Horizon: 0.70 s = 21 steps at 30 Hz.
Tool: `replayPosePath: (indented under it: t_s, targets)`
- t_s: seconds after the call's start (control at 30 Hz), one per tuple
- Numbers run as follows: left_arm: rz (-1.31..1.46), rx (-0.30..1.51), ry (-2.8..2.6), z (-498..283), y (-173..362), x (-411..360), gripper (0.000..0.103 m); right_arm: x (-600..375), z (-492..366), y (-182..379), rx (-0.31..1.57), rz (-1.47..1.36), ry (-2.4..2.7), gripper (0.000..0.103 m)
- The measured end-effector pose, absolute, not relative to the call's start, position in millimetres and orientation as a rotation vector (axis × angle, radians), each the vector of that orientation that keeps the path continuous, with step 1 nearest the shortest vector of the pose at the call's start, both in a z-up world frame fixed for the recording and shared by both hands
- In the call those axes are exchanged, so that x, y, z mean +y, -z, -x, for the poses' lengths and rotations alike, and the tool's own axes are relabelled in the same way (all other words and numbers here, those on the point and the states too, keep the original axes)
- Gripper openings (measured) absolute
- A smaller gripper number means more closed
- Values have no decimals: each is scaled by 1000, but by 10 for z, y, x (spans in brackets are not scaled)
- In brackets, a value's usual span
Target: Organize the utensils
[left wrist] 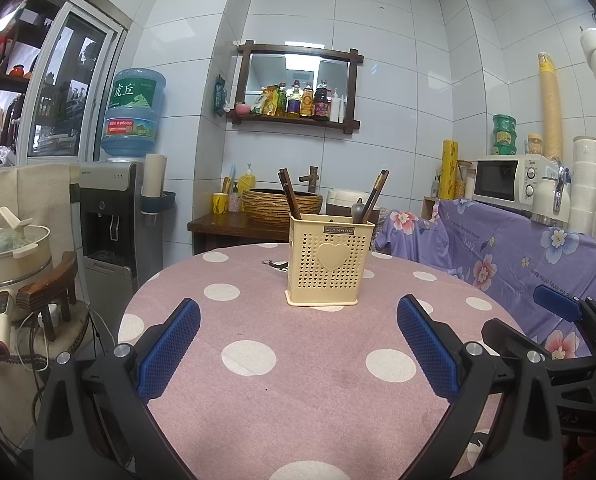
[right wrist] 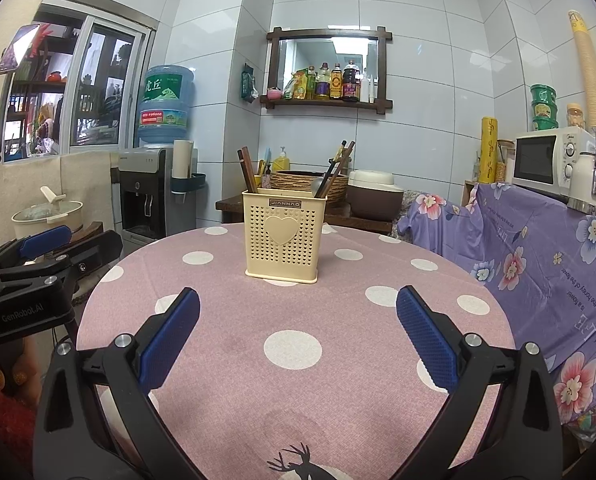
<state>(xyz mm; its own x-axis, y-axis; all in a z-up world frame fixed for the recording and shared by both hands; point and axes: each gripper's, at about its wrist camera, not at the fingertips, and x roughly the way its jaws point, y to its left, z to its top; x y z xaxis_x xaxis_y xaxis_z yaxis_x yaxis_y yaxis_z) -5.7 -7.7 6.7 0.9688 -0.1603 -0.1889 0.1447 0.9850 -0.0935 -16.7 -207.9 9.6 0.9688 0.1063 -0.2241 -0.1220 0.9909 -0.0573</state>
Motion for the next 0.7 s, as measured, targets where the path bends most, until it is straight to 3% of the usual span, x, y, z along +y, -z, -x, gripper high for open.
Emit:
replayPosePath:
  t_s: [0.7]
  targets:
    - [79,216,158,50,-50,-62,98,-2101,172,-66,225,72,-120,97]
